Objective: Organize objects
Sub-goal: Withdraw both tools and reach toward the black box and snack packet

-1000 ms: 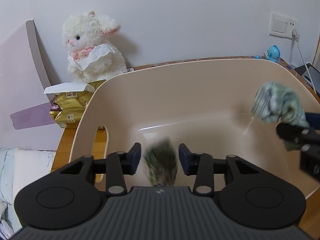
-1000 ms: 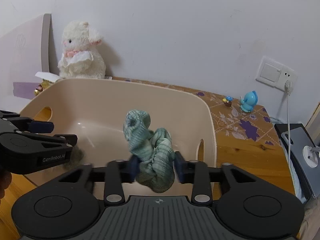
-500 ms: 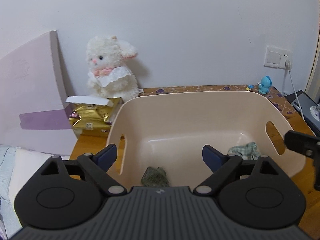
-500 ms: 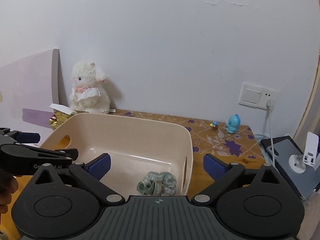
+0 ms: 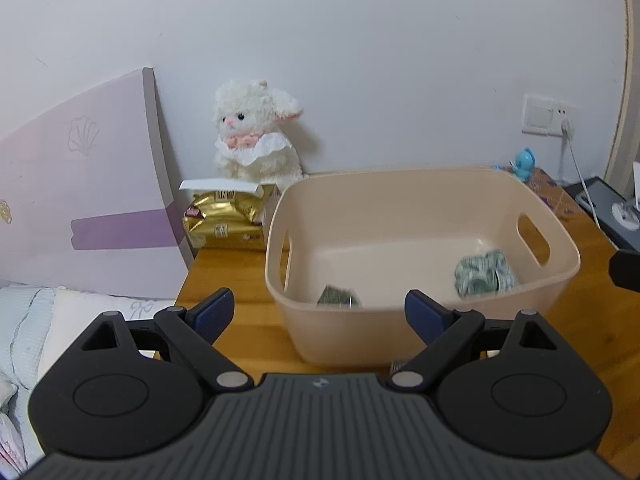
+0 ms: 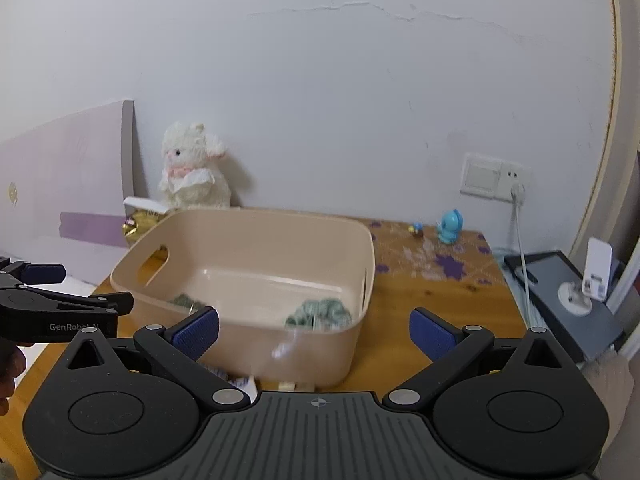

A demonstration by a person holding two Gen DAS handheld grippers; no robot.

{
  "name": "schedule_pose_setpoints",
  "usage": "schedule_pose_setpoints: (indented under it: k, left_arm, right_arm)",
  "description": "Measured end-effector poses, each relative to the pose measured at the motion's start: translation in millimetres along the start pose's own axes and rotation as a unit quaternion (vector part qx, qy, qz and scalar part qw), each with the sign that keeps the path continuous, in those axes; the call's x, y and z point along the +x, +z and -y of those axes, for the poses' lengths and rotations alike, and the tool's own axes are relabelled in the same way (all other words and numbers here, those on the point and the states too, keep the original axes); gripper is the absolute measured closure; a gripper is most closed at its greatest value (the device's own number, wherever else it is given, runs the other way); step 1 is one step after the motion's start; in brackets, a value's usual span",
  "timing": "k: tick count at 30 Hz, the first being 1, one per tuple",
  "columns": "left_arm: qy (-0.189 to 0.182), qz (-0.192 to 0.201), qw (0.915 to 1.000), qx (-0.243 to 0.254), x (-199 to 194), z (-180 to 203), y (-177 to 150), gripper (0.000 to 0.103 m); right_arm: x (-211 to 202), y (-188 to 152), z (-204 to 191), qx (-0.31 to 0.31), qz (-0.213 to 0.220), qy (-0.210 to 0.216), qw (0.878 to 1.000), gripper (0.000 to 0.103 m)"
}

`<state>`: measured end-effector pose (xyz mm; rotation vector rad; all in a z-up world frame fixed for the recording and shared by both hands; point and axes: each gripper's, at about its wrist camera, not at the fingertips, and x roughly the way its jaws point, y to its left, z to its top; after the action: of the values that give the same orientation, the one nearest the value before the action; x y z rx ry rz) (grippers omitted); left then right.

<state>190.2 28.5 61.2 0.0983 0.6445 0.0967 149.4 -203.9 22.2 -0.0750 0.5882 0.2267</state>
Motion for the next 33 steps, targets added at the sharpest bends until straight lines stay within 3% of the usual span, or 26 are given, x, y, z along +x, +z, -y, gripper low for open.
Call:
schedule_pose_setpoints:
  k: [9,19,28,33]
  left_arm:
    - [-0.013,-0.019,0.9997,0.006,-14,-7,-48,0.010]
    - [-0.014,-0.068,0.9975,0.011,8,-10,-94,0.010]
    - [-0.036,-0.101,0.9942,0.009,36,-7,-117,0.010]
    - [-0.038,-0.095,0.9947,0.012,44,-4,-121,0.010]
  right_arm:
    - [2,-50,5,0.030,-0.046,0.014,0.998,0.000]
    - [36,-88,15,0.039,-0.101,0.000,0.994,0.000]
    - [73,-115,10,0.019,-0.157,0.005,0.987,0.000]
    - [83,-116,-1,-0.013,-0.150,0.003,0.989,0.000]
